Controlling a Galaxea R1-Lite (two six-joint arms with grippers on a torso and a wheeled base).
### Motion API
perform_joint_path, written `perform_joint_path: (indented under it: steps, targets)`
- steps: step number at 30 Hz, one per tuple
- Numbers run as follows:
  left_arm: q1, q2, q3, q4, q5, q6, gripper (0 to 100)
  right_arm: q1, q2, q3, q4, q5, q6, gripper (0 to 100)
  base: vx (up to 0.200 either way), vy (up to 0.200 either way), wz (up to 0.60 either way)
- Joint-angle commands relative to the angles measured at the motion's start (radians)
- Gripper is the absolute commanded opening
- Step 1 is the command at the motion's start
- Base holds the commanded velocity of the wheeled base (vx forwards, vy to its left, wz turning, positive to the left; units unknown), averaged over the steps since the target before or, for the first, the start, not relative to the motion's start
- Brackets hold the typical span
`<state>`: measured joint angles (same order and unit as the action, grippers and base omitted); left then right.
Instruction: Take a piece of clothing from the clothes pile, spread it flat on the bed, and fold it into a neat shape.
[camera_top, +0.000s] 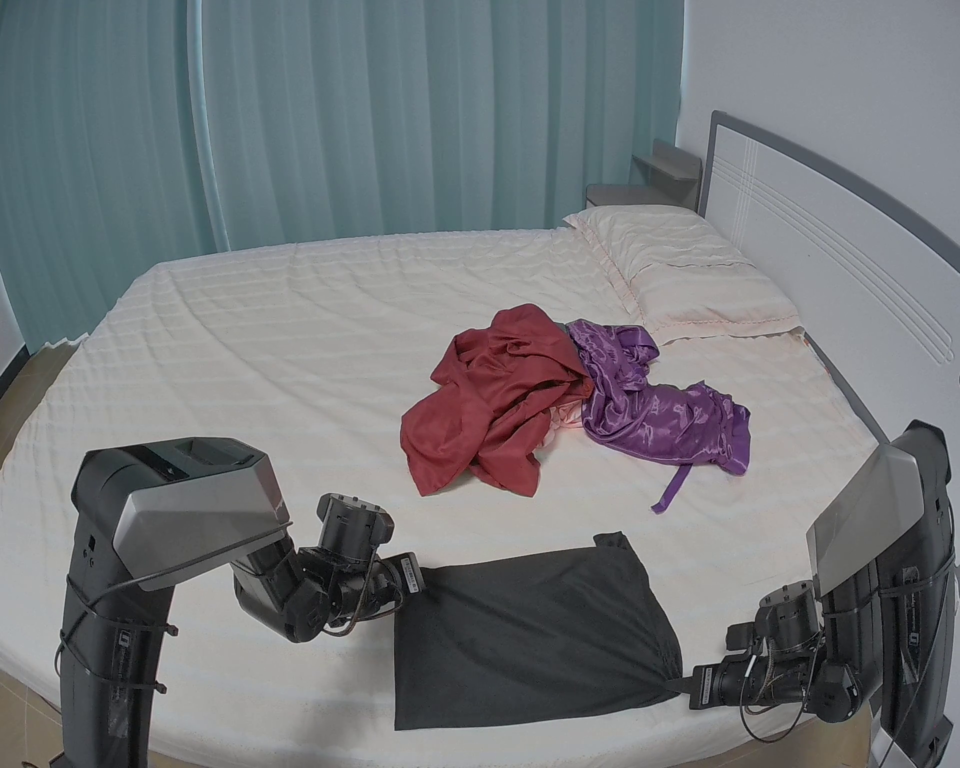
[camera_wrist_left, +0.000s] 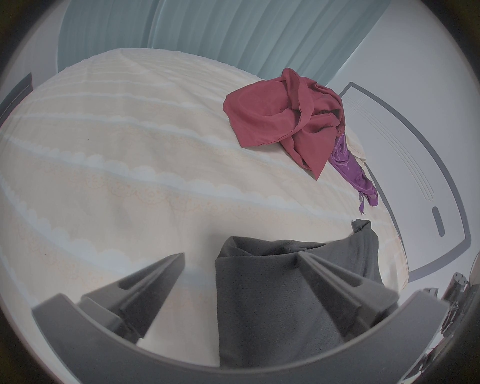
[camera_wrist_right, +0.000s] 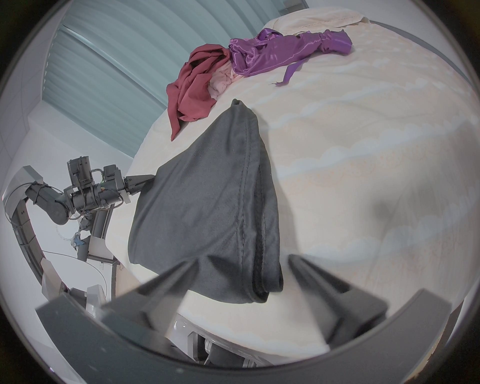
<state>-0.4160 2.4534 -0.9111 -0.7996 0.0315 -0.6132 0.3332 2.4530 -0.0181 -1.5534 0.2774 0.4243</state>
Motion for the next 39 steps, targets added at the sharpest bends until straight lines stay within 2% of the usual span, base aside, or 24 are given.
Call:
perform_joint_path:
  steps: [1, 6, 7, 17, 23, 25, 29, 33, 34, 35, 39]
  targets:
    - [0.011, -0.001, -0.002, 0.003, 0.002, 0.000, 0, 0.000, 0.003, 0.018, -0.008, -0.001, -0.001, 0, 0.000, 0.000, 0.00]
    - [0.011, -0.001, -0.012, 0.048, 0.002, 0.000, 0, 0.000, 0.006, 0.018, -0.008, -0.001, -0.004, 0, 0.000, 0.000, 0.00]
    - [0.011, -0.002, -0.012, 0.056, 0.002, 0.000, 100, 0.000, 0.006, 0.018, -0.008, -0.001, -0.004, 100, 0.000, 0.000, 0.00]
    - [0.039, -0.047, 0.027, 0.056, -0.008, -0.016, 100, -0.003, -0.006, 0.018, -0.011, -0.006, -0.001, 100, 0.000, 0.000, 0.00]
    - [0.121, -0.179, 0.116, 0.049, -0.019, -0.053, 100, -0.092, -0.160, 0.018, 0.001, -0.057, 0.037, 100, 0.000, 0.000, 0.00]
    - [0.151, -0.260, 0.161, 0.049, -0.048, -0.066, 100, -0.132, -0.236, 0.018, 0.001, -0.096, 0.076, 100, 0.000, 0.000, 0.00]
    - [0.198, -0.433, 0.273, 0.049, -0.125, -0.071, 100, -0.186, -0.387, 0.018, 0.010, -0.150, 0.091, 100, 0.000, 0.000, 0.00]
    - [0.249, -0.653, 0.388, 0.054, -0.140, -0.071, 100, -0.207, -0.582, 0.018, 0.033, -0.233, 0.087, 100, 0.000, 0.000, 0.00]
    - [0.250, -0.660, 0.393, 0.054, -0.140, -0.071, 100, -0.206, -0.588, 0.018, 0.035, -0.236, 0.087, 100, 0.000, 0.000, 0.00]
    - [0.275, -0.763, 0.449, 0.056, -0.145, -0.071, 100, -0.206, -0.683, 0.018, 0.070, -0.265, 0.085, 100, 0.000, 0.000, 0.00]
    - [0.304, -0.944, 0.537, 0.062, -0.170, -0.069, 100, -0.194, -0.901, 0.018, 0.242, -0.284, 0.082, 100, 0.000, 0.000, 0.00]
